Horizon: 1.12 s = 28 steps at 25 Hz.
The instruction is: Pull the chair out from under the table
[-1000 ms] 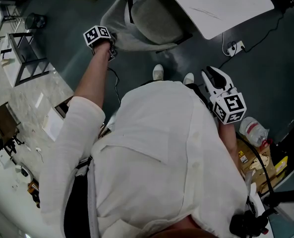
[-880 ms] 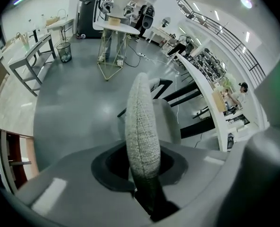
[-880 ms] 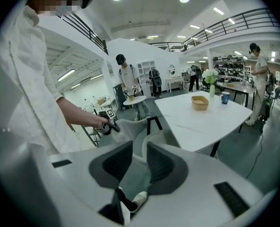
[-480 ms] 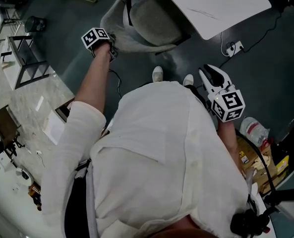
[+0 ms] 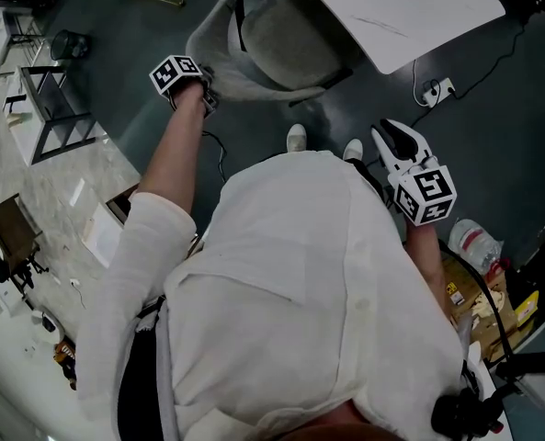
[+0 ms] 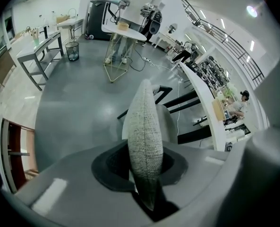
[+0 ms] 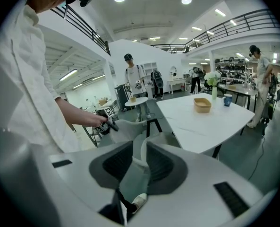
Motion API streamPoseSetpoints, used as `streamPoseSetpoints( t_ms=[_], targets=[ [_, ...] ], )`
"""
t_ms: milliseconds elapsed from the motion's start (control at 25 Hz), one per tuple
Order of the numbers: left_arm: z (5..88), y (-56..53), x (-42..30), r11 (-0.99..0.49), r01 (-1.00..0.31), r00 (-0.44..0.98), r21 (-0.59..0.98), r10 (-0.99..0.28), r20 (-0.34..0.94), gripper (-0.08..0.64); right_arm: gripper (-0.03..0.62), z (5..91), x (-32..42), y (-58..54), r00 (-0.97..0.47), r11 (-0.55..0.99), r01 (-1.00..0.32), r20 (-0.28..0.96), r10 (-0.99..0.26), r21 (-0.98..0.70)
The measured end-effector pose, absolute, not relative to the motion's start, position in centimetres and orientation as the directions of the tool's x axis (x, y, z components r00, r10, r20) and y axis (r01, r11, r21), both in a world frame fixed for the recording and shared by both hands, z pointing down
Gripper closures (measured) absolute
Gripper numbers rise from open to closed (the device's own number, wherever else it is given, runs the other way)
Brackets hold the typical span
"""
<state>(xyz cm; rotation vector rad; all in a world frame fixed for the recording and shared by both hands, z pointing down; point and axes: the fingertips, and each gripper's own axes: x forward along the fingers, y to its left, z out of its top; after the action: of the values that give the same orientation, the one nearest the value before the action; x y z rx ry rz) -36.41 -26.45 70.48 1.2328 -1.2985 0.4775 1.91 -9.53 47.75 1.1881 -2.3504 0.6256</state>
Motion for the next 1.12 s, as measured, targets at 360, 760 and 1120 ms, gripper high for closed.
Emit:
streamPoseSetpoints(
  t_ms=[360,760,1120],
  targets=[
    [70.0,-23.4,-39.1,0.374,-0.837,0.273,0.4,-0.348,0.897,0.487,0.511,47.8,0.8,-9.3,-0.565,0.559,-0.804,0.553,-0.612,-0.203],
    [69.8,-21.1,-41.8,0.389,-0.835,0.262,0.389,-0.34,0.903,0.488,0.511,47.7,-0.2,-9.6,-0.585,0.587,-0.784,0.553,-0.593,-0.2],
    [69.3,-19.1,-43.8,0.408,-0.832,0.243,0.376,-0.34,0.908,0.488,0.511,47.6,-1.4,-9.7,-0.614,0.615,-0.76,0.543,-0.573,-0.21]
  ],
)
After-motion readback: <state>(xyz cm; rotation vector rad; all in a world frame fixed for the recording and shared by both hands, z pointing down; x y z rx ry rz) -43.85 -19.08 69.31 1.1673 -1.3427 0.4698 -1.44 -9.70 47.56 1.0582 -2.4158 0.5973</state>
